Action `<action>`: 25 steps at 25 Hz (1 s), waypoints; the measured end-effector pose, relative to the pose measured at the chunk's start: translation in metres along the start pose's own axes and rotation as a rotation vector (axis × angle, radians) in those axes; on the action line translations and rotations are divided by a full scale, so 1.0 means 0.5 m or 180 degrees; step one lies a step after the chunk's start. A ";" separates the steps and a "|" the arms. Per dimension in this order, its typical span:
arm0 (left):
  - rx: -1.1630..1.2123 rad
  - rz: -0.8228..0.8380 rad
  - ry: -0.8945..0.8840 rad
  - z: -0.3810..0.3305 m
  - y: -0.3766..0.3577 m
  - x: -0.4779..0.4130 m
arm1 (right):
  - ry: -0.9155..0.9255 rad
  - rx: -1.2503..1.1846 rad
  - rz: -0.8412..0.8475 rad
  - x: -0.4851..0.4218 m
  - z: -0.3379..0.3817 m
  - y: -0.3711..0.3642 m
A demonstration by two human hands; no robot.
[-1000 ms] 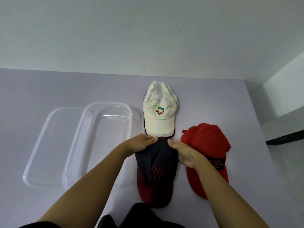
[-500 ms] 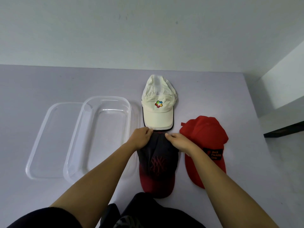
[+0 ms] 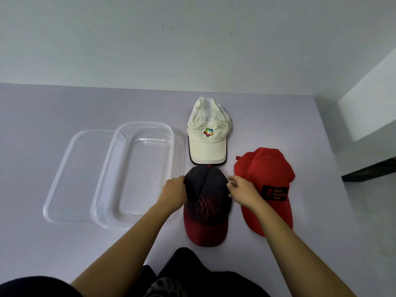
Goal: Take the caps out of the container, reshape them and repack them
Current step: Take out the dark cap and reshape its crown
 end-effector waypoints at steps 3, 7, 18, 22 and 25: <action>0.0007 -0.0273 0.0128 -0.005 -0.009 -0.008 | -0.0061 0.0106 -0.0295 -0.009 -0.001 0.001; -0.0100 -0.0340 0.0156 -0.009 -0.009 -0.012 | -0.0196 -0.0024 -0.0445 -0.001 -0.006 0.002; 0.0021 -0.1065 -0.0365 -0.040 0.050 0.043 | 0.0657 -0.0093 -0.1287 0.074 0.043 0.092; -0.0247 -0.0688 -0.1384 -0.064 -0.074 0.148 | 0.0594 0.0185 -0.2042 0.189 -0.058 0.133; -0.0844 -0.0410 -0.0882 -0.029 -0.168 0.170 | 0.0162 0.0341 -0.1301 0.236 -0.173 0.091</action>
Point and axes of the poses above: each hand's wrist, its own x-axis away from the middle knuckle, its own y-axis out of the back of the hand, z = x × y, the point moved 7 cm from there along -x, towards the middle knuckle, and after that the axes turned 15 degrees about y, right-handed, at the moved point
